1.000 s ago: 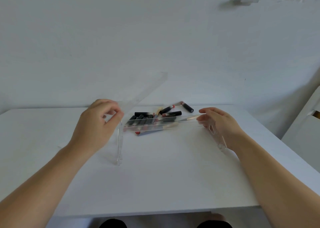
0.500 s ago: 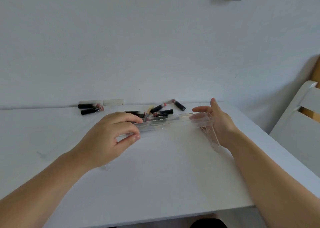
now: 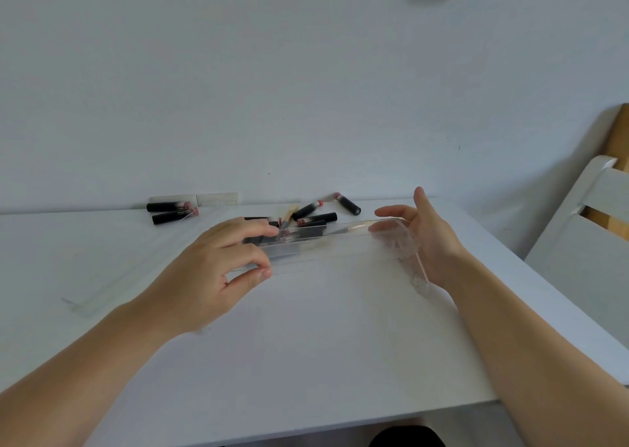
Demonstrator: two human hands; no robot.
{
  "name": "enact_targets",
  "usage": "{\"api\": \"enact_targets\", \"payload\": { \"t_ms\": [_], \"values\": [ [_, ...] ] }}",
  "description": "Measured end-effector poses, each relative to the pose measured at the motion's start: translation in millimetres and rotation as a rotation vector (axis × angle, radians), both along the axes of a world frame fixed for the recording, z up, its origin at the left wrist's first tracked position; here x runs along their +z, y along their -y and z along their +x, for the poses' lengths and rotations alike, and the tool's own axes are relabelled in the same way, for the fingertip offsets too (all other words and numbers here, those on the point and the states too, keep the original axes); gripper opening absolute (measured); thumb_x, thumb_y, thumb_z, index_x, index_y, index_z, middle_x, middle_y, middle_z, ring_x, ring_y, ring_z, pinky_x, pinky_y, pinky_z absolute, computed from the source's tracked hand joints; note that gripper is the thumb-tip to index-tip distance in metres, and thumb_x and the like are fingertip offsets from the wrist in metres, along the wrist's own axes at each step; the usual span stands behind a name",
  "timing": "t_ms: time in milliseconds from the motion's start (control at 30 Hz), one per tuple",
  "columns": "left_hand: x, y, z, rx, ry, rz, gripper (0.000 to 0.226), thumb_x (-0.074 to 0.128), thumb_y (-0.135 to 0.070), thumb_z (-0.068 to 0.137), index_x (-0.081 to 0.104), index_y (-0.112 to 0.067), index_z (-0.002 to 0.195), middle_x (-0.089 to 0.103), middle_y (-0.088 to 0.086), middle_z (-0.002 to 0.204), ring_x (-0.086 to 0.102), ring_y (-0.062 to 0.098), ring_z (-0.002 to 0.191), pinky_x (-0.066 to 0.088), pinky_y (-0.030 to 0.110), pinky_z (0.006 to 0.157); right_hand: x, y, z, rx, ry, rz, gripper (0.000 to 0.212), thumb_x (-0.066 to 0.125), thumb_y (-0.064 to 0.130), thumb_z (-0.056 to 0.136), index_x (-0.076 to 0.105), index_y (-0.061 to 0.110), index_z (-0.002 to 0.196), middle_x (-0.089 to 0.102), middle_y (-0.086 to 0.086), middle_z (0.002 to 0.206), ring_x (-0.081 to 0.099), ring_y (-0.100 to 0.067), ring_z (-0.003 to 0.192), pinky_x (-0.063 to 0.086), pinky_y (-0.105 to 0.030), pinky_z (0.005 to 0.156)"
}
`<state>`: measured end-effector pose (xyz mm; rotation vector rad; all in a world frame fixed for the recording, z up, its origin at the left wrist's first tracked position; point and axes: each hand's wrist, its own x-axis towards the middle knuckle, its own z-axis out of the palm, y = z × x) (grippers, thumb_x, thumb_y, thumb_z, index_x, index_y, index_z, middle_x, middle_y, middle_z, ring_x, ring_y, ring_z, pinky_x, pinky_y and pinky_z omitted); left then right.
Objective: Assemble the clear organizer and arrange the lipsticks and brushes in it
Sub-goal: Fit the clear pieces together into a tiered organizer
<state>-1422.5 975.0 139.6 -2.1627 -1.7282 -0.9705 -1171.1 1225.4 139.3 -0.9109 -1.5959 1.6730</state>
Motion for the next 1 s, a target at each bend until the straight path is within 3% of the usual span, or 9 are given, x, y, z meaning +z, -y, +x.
{"api": "enact_targets", "payload": {
  "t_ms": [167,400,567,633,733,867,933,1000],
  "values": [
    [-2,1,0,0.019,0.009,-0.043,0.019,0.057,-0.038,0.097,0.070,-0.028,0.089,0.055,-0.015,0.141,0.050,0.008,0.134,0.040,0.027,0.106,-3,-1,-1,0.000,0.052,0.047,0.073,0.025,0.072,0.096,0.078,0.022,0.102,0.077,-0.008,0.106,0.067,-0.025,0.111,0.044,-0.044,0.101],
    [-4,1,3,0.076,0.030,-0.096,0.026,0.053,-0.043,0.096,0.069,-0.027,0.086,0.055,-0.015,0.138,0.048,0.009,0.135,0.024,0.017,0.116,-2,3,-1,0.024,0.045,0.099,0.068,0.031,0.066,0.099,0.074,0.015,0.110,0.077,-0.009,0.105,0.073,-0.021,0.099,0.044,-0.035,0.084],
    [-3,1,5,0.147,0.034,-0.058,0.024,0.059,-0.037,0.096,0.072,-0.022,0.084,0.057,-0.013,0.133,0.048,0.004,0.127,0.013,0.016,0.121,-4,9,-1,0.066,0.063,0.175,0.048,0.043,0.056,0.097,0.073,0.021,0.112,0.076,-0.005,0.107,0.071,-0.019,0.103,0.044,-0.037,0.097],
    [-2,1,7,0.160,0.042,-0.050,0.021,0.060,-0.034,0.092,0.072,-0.021,0.082,0.057,-0.014,0.131,0.048,0.005,0.123,0.021,0.014,0.116,-4,13,-1,0.068,0.067,0.205,0.042,0.049,0.054,0.093,0.073,0.024,0.111,0.076,-0.003,0.108,0.070,-0.017,0.103,0.043,-0.037,0.100],
    [-2,2,8,0.187,0.067,-0.070,0.010,0.072,-0.024,0.091,0.074,-0.024,0.081,0.061,-0.012,0.131,0.049,0.001,0.114,0.039,0.022,0.093,-3,20,-2,0.052,0.076,0.221,0.038,0.056,0.054,0.085,0.073,0.031,0.110,0.075,0.004,0.108,0.069,-0.014,0.107,0.044,-0.034,0.100],
    [-5,2,5,0.246,0.157,-0.083,0.008,0.077,-0.026,0.089,0.078,-0.030,0.082,0.063,-0.016,0.131,0.054,0.003,0.117,0.041,0.022,0.087,-5,23,-1,0.032,0.115,0.229,0.034,0.062,0.053,0.086,0.066,0.046,0.119,0.069,0.016,0.121,0.062,-0.002,0.116,0.041,-0.030,0.106],
    [-7,2,4,0.265,0.220,-0.084,0.008,0.077,-0.029,0.089,0.078,-0.035,0.083,0.061,-0.021,0.132,0.057,0.003,0.118,0.044,0.026,0.088,-7,23,3,0.031,0.133,0.217,0.033,0.063,0.046,0.094,0.060,0.050,0.126,0.063,0.019,0.131,0.056,0.006,0.121,0.038,-0.029,0.110],
    [-8,1,3,0.261,0.256,-0.081,0.009,0.077,-0.032,0.089,0.077,-0.038,0.082,0.060,-0.022,0.133,0.058,0.002,0.117,0.046,0.028,0.085,-11,25,9,0.059,0.152,0.238,0.044,0.063,0.033,0.097,0.051,0.049,0.137,0.054,0.019,0.142,0.049,0.013,0.122,0.036,-0.029,0.111]
  ]
}}
